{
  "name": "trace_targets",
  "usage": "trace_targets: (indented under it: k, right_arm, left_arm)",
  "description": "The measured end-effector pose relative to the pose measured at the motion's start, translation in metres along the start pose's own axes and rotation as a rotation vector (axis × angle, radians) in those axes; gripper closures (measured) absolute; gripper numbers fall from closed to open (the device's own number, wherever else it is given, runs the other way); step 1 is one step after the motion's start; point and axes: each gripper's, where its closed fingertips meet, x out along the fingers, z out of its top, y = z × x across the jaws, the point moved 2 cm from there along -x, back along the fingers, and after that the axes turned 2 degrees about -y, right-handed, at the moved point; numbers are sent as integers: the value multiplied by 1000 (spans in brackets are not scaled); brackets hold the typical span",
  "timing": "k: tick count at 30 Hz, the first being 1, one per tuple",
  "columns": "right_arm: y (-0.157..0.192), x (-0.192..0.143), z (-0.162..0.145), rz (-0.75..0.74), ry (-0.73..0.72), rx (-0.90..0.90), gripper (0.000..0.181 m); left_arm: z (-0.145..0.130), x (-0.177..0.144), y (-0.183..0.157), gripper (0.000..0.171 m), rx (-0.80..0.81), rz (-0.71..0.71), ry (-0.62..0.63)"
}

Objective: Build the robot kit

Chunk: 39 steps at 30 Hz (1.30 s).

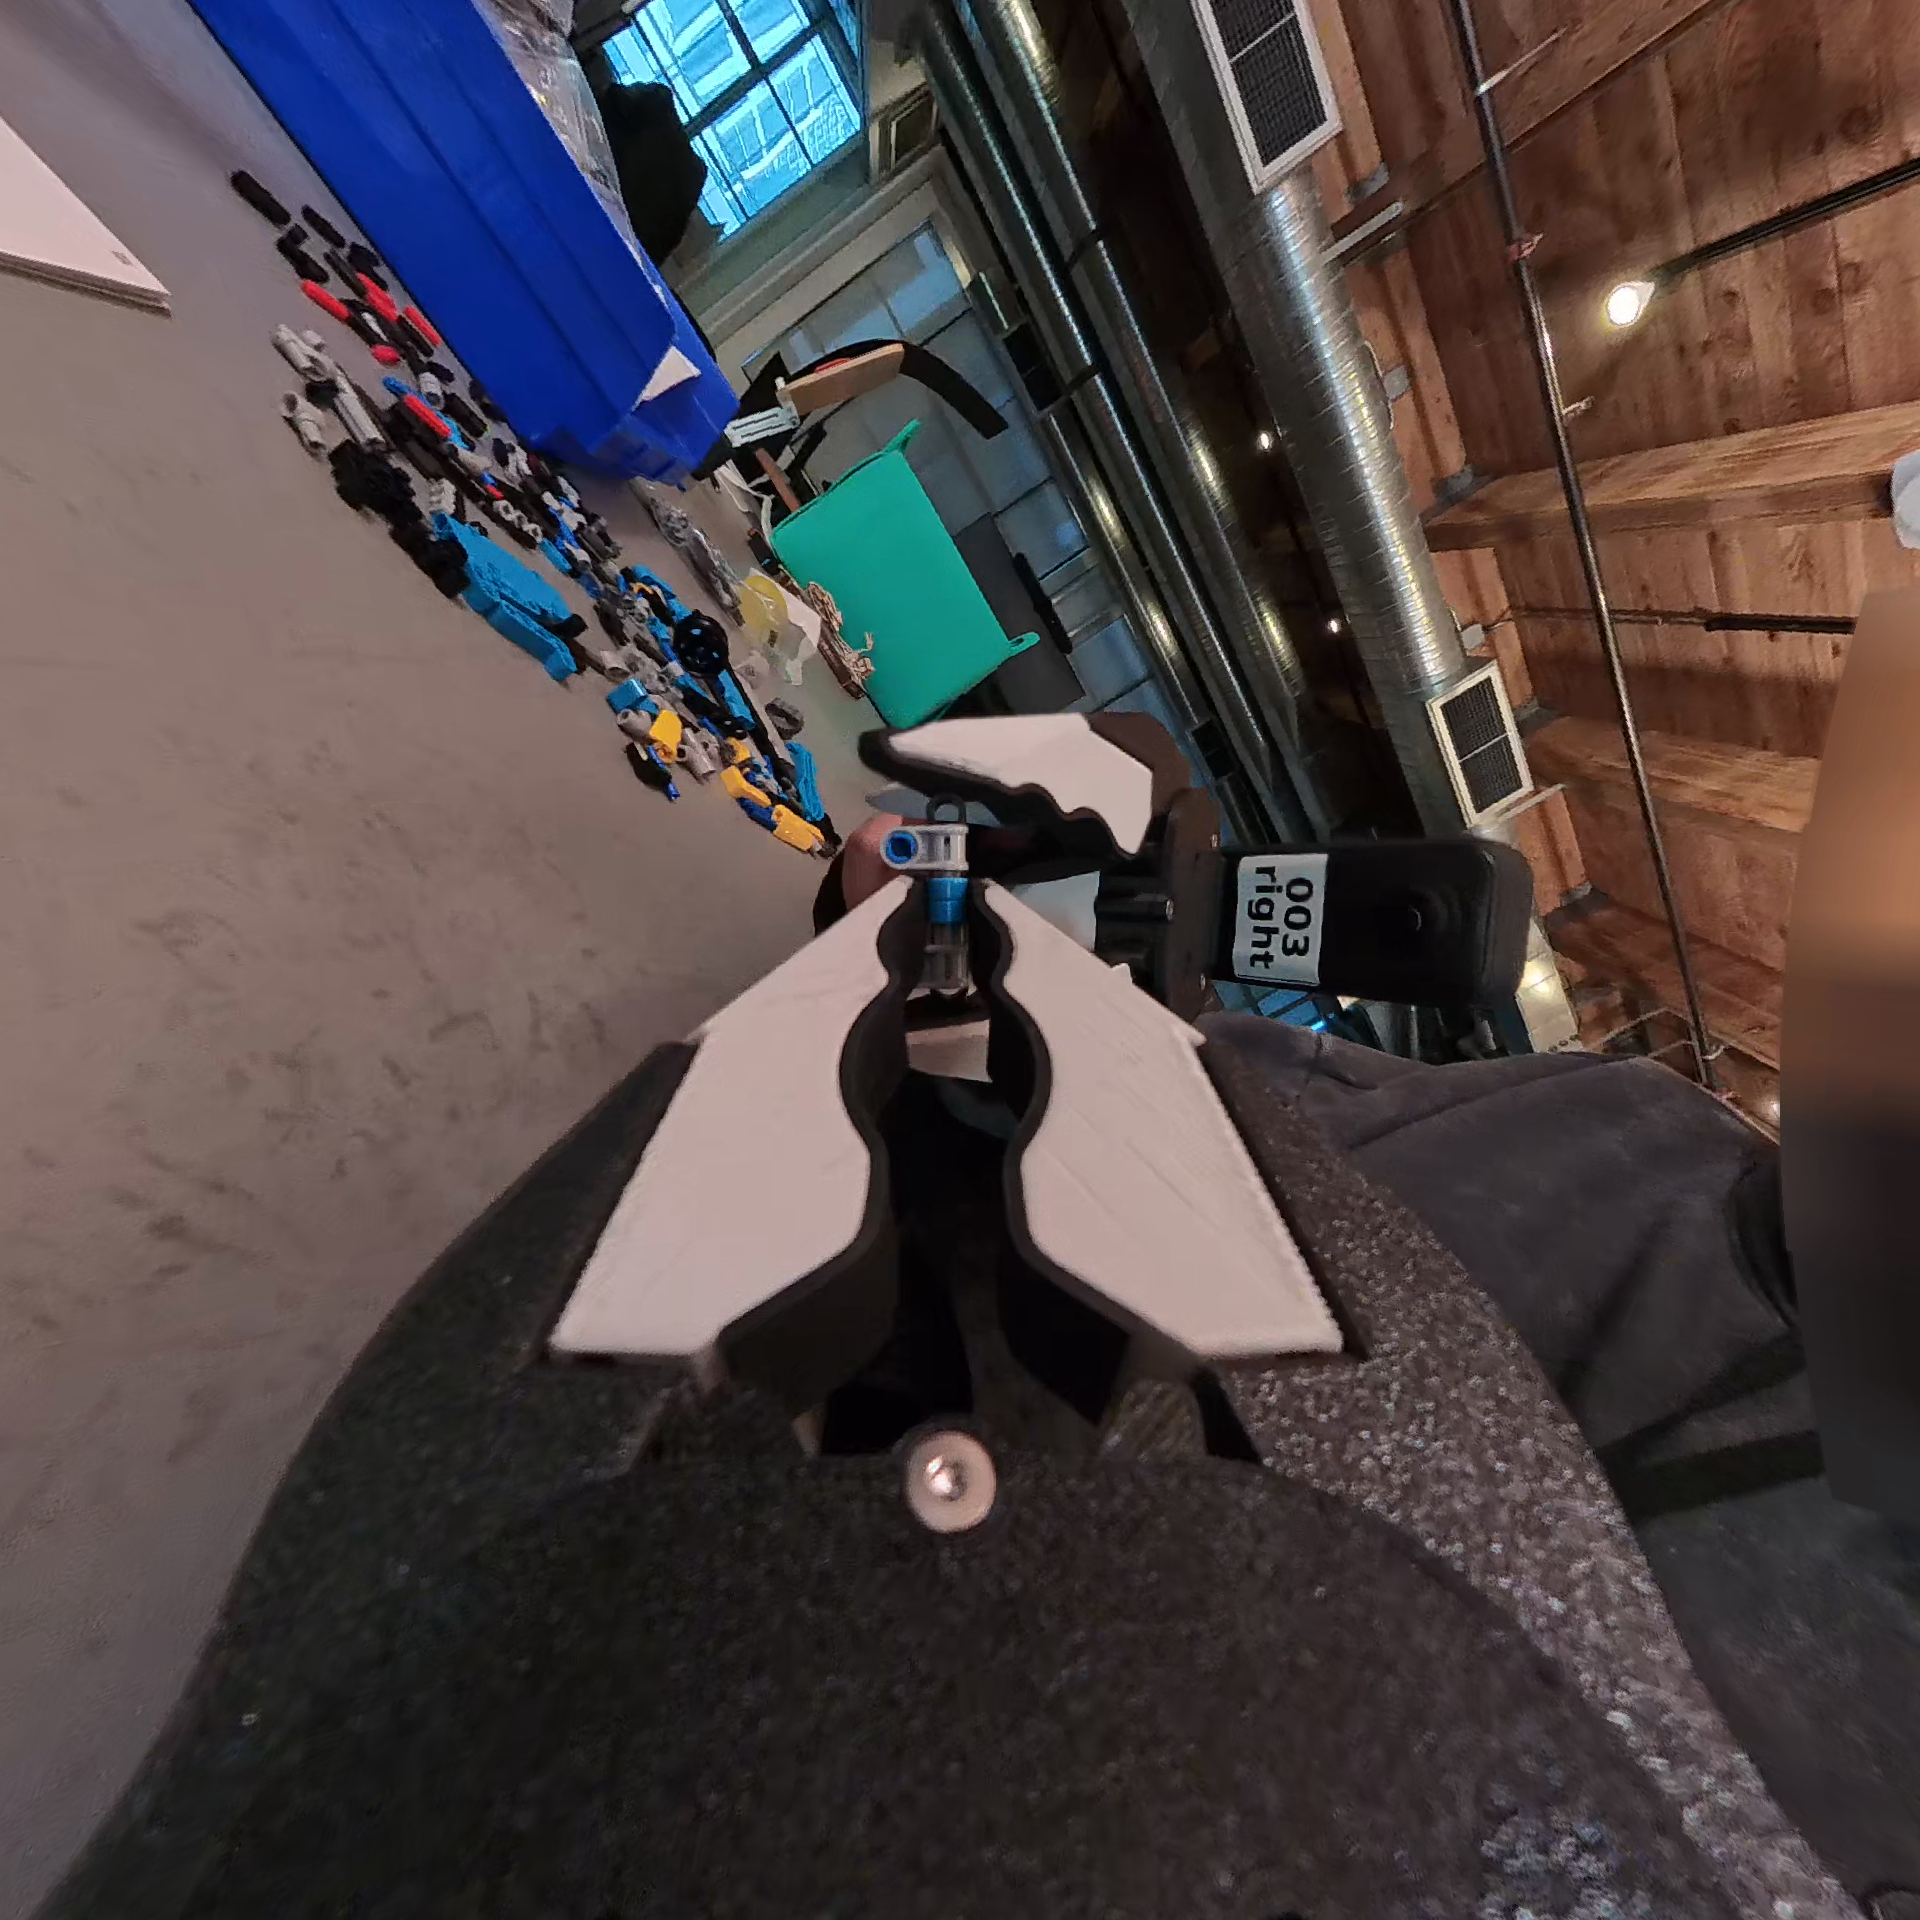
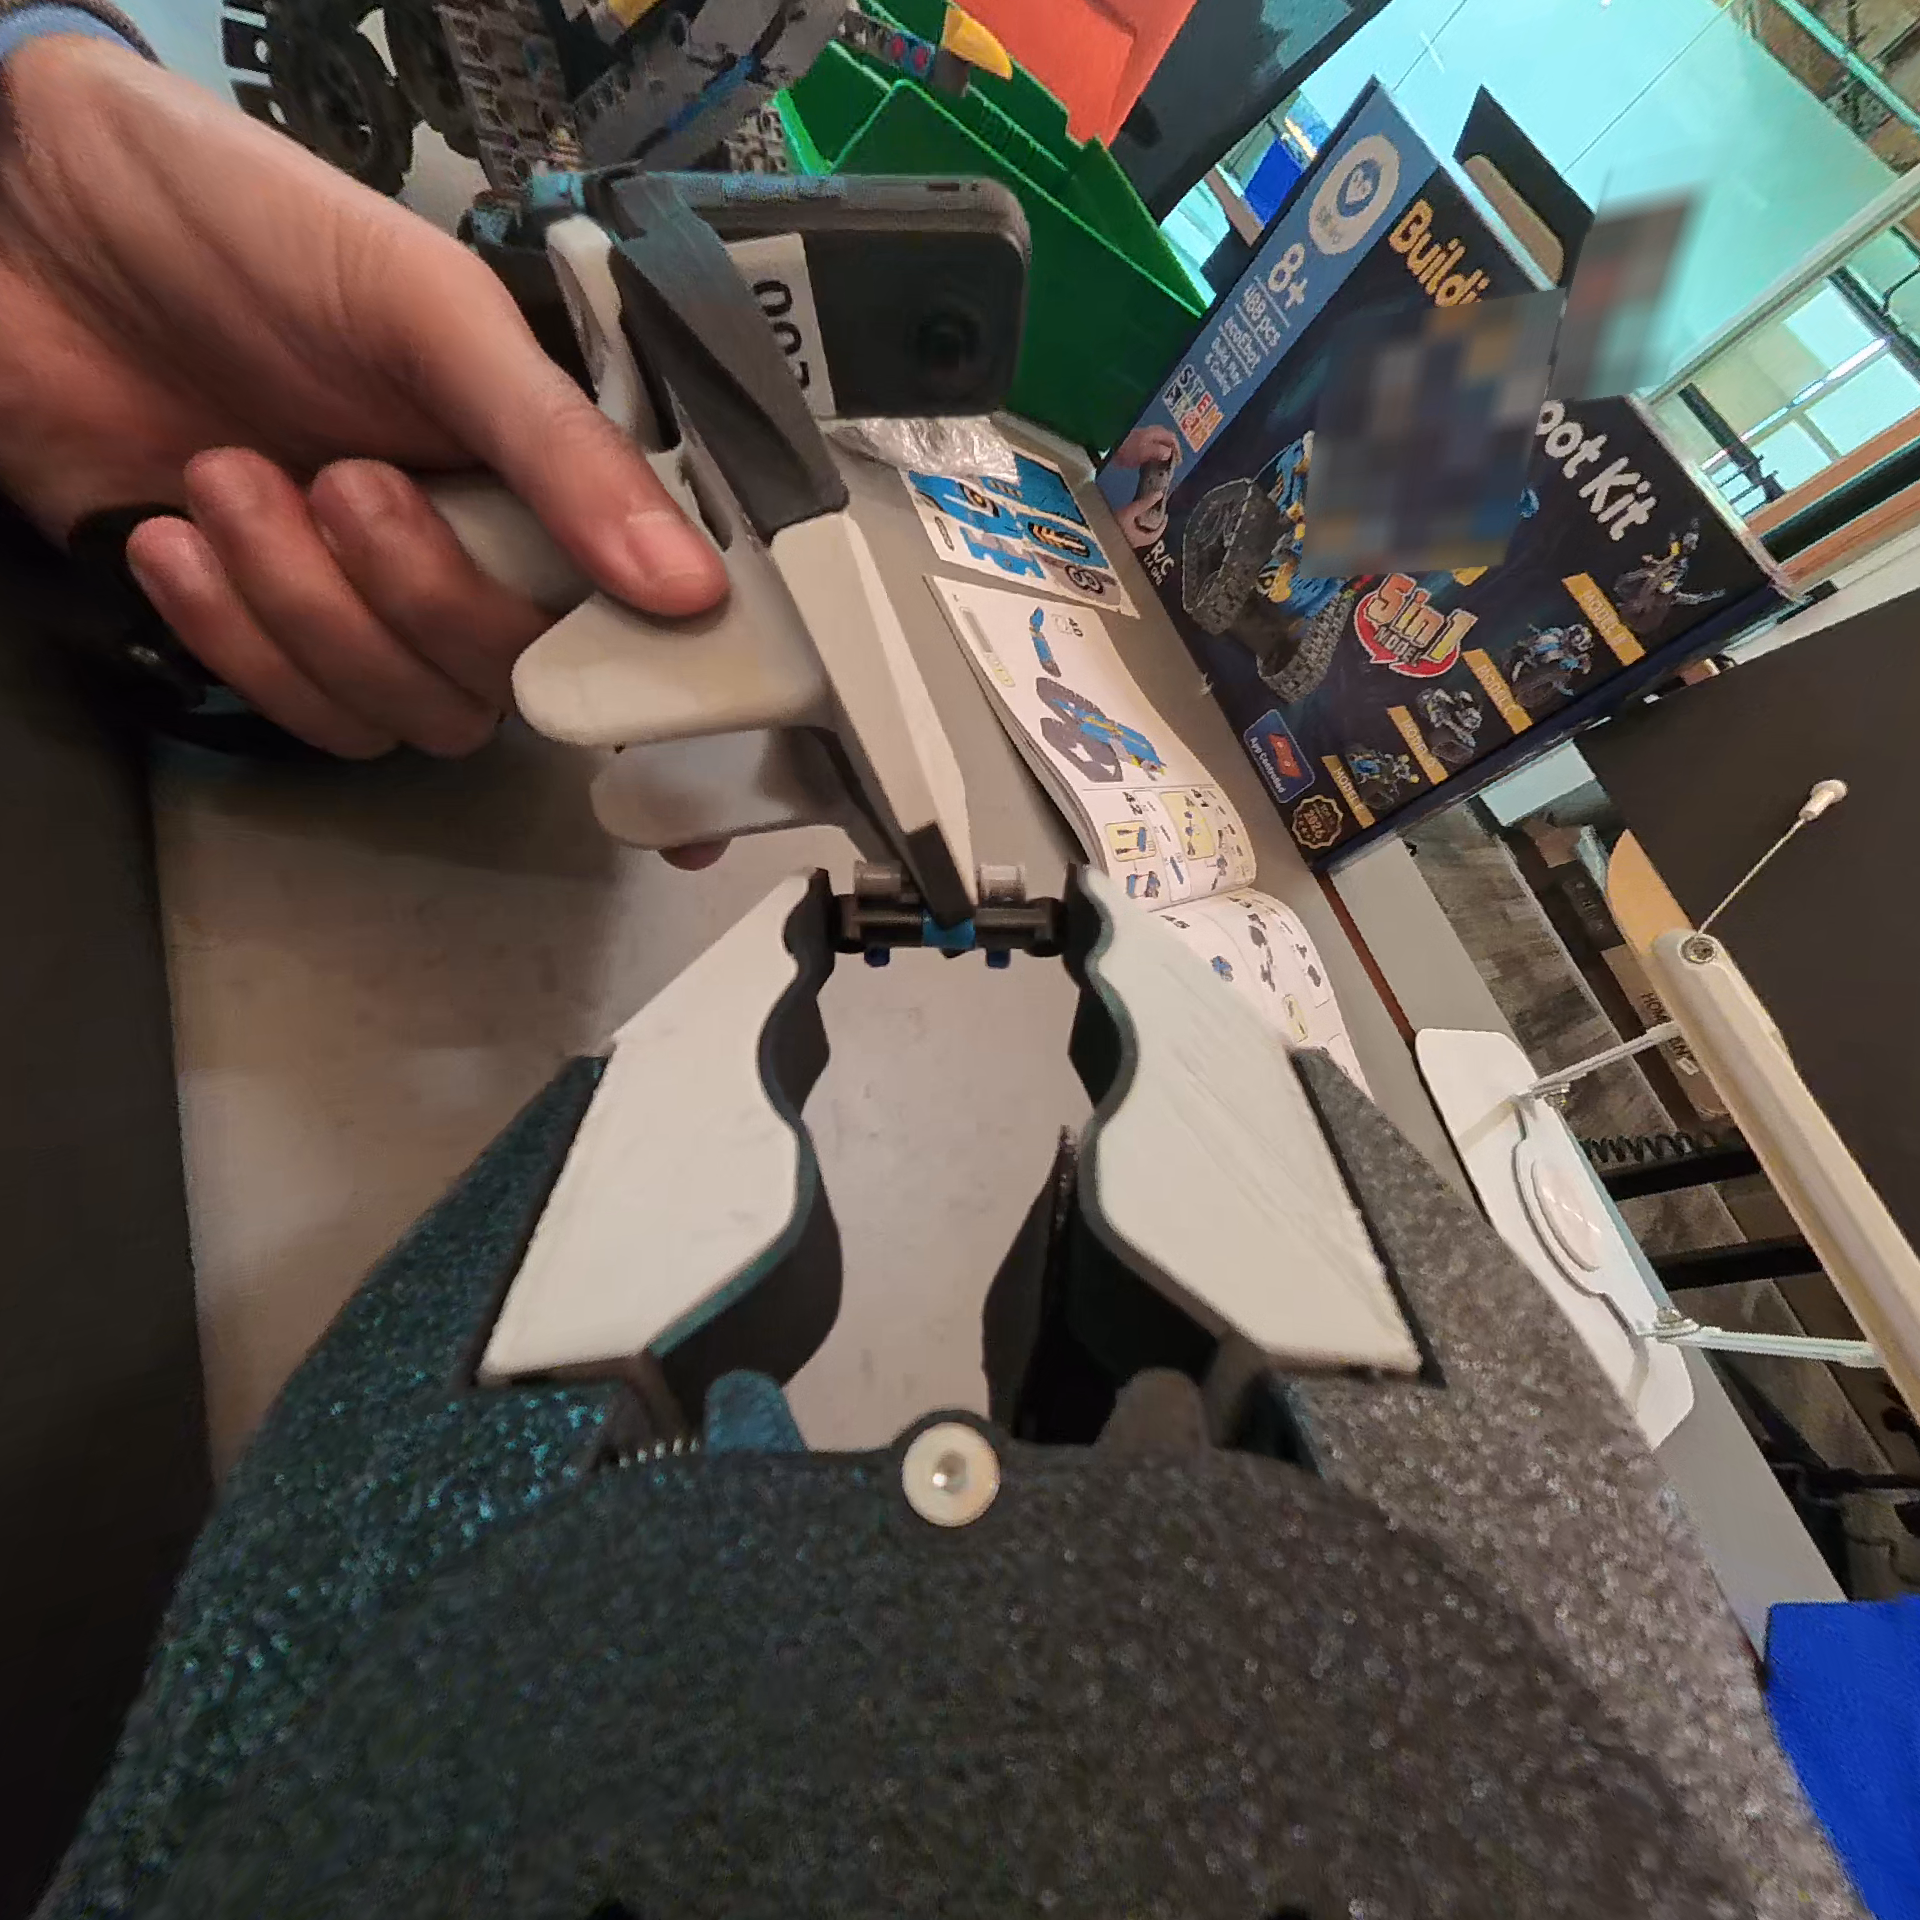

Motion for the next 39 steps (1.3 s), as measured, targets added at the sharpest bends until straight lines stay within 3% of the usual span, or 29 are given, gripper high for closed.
trace_targets:
  k: [9,13,15,19,23,25,28,31,35,37,39]
  right_arm:
    - [-5,-5,5,-19,-35,19,138]
    - [2,0,-2,27,-36,108,135]
    - [0,-4,1,34,-72,162,124]
    - [-13,-4,-12,68,-67,355,121]
    - [-30,-4,-26,107,-84,543,129]
    - [-37,-2,-32,118,-88,636,130]
    - [-42,-2,-38,139,-86,720,130]
    - [-41,-1,-40,128,-68,695,132]
    - [-32,2,-41,151,-36,660,134]
    - [-30,3,-40,154,-29,642,134]
    - [-28,3,-39,162,-29,637,135]
  left_arm:
    - [2,-3,-6,165,47,-21,-4]
    - [0,-4,0,166,195,87,57]
    - [1,-5,6,165,340,195,88]
    - [-5,-15,23,165,700,455,260]
    - [-2,-33,46,165,799,677,435]
    - [-10,-48,59,165,794,748,592]
    - [-37,-65,60,164,731,704,832]
    - [-48,-75,52,165,758,675,940]
    - [-51,-80,52,164,844,689,1015]
    - [-49,-83,55,152,904,716,1028]
    - [-49,-87,55,152,903,722,1029]
